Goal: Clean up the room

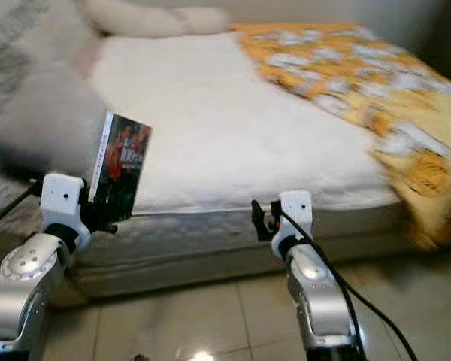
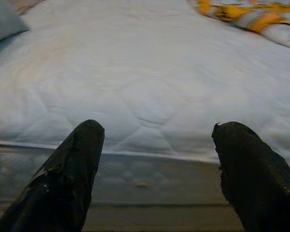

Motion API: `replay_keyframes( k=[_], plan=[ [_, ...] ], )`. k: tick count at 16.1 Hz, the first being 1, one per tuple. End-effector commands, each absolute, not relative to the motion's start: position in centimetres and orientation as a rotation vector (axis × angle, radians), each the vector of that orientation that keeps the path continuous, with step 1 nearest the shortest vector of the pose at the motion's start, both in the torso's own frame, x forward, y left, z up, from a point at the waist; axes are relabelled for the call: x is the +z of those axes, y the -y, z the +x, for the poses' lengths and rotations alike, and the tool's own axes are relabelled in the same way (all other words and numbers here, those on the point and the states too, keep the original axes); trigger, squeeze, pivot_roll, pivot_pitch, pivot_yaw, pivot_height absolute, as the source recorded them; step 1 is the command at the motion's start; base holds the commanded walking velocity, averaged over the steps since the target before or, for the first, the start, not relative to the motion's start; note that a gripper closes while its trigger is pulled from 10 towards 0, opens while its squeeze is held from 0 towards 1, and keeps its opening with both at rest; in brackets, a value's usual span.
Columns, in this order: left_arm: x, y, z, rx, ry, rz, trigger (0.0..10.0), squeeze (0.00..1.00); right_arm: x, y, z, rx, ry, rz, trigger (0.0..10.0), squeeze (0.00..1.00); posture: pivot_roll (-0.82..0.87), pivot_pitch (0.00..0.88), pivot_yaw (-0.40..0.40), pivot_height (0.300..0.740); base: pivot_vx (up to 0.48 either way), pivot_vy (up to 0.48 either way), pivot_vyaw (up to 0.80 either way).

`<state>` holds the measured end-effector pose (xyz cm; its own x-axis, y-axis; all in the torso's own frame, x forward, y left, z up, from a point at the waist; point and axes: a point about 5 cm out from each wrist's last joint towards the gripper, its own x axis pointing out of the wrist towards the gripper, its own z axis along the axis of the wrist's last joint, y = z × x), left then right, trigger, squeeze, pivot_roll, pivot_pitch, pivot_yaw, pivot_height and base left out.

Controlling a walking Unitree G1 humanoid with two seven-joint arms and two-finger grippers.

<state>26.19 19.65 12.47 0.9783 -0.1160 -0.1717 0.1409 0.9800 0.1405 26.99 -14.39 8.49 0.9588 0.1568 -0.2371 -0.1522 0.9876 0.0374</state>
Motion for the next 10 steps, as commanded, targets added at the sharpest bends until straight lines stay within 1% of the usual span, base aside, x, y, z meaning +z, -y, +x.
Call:
replay_keyframes(
  k=[1,6,7,10],
  plan=[
    [13.19,-19.77,26.45,-0.124,-0.136,0.164,10.0,0.00,8.64,14.09,27.26,0.163,-0.242,0.030,10.0,0.00,-0.05,0.000,0.010,0.740,0.296,0.000,0.00],
    [13.26,-19.74,26.55,-0.127,-0.136,0.164,10.0,0.00,8.80,13.66,27.30,0.214,-0.238,-0.011,10.0,0.00,-0.05,0.000,0.010,0.740,0.330,0.000,0.00],
    [13.26,-19.75,26.55,-0.127,-0.136,0.164,10.0,0.00,8.82,13.51,27.26,0.220,-0.235,-0.022,10.0,0.00,-0.05,0.000,0.009,0.740,0.337,0.000,0.80],
    [13.24,-19.89,26.58,-0.128,-0.137,0.169,10.0,0.00,8.66,13.42,27.15,0.214,-0.236,-0.008,10.0,0.00,-0.05,0.000,0.006,0.740,0.334,0.000,0.00]
  ],
)
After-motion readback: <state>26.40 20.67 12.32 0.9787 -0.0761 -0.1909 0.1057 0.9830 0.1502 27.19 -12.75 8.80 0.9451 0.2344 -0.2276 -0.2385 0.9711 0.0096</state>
